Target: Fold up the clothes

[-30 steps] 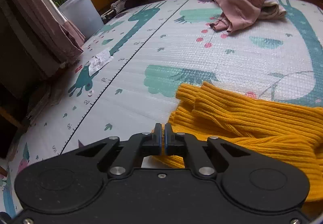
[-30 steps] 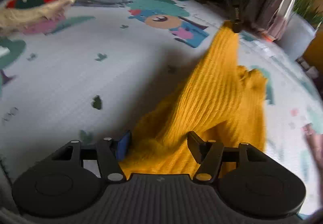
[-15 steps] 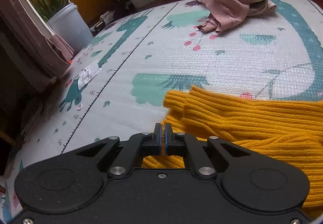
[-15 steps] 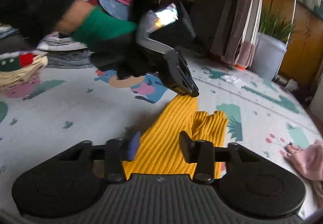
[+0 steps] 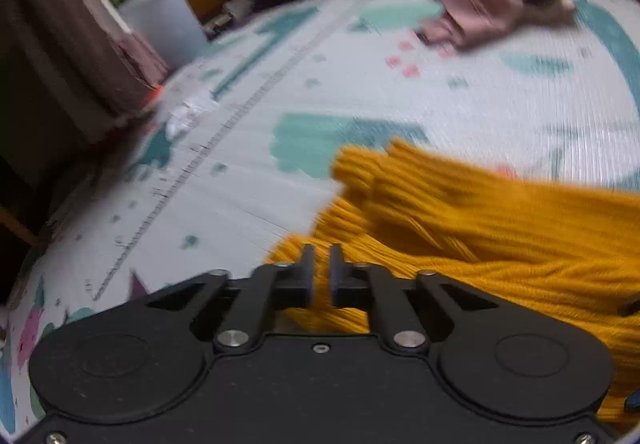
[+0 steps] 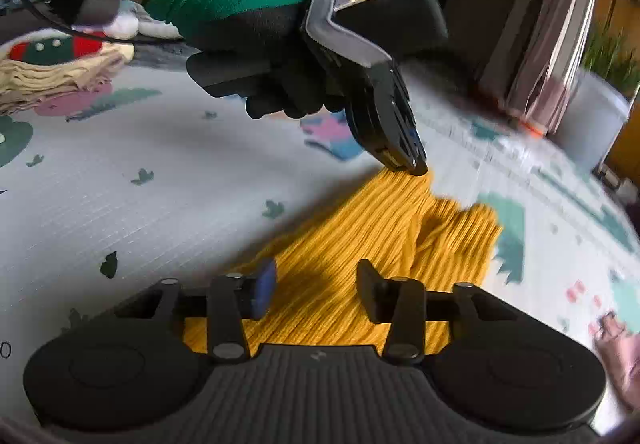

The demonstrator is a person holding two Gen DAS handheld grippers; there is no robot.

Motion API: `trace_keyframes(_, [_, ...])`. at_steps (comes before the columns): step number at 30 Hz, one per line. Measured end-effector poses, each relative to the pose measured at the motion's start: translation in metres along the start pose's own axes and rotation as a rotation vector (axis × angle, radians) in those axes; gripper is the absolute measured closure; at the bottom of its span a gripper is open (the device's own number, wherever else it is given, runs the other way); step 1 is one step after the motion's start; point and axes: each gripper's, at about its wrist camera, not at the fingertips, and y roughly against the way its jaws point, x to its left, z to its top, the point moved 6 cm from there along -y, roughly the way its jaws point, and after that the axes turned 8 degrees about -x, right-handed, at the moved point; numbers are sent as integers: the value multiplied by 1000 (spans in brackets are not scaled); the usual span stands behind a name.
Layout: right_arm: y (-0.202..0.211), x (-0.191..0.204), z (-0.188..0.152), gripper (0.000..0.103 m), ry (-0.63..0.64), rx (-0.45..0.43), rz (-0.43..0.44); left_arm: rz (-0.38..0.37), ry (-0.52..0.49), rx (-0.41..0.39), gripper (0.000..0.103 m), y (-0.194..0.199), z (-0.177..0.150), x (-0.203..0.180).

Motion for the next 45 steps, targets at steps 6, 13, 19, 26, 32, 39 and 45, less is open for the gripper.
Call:
trace_keyframes(6, [9, -15, -2, 56, -13, -12, -20, -24, 129, -75, 83, 55, 13, 14])
trace_keyframes(13, [-10, -19, -15, 56, -6, 40, 7, -141, 208, -8, 83, 48, -13, -29])
trace_keyframes(19, [-18, -27, -19, 55, 12, 98, 99, -145, 361, 62, 82, 34, -34, -28])
trace_keyframes(26, [-22, -49, 4, 56, 42, 34, 110, -7, 391, 3, 82, -9, -8, 20])
trace_keyframes(32, [-33, -40, 1, 56, 47, 47, 120, 23, 195, 140, 82, -57, -12, 1])
trace_keyframes(39, [-29, -50, -5, 56, -27, 36, 99, 76, 321, 131, 82, -46, -5, 7])
trace_keyframes(45, [-31, -77, -10, 57, -141, 50, 37, 82, 326, 181, 81, -47, -14, 9])
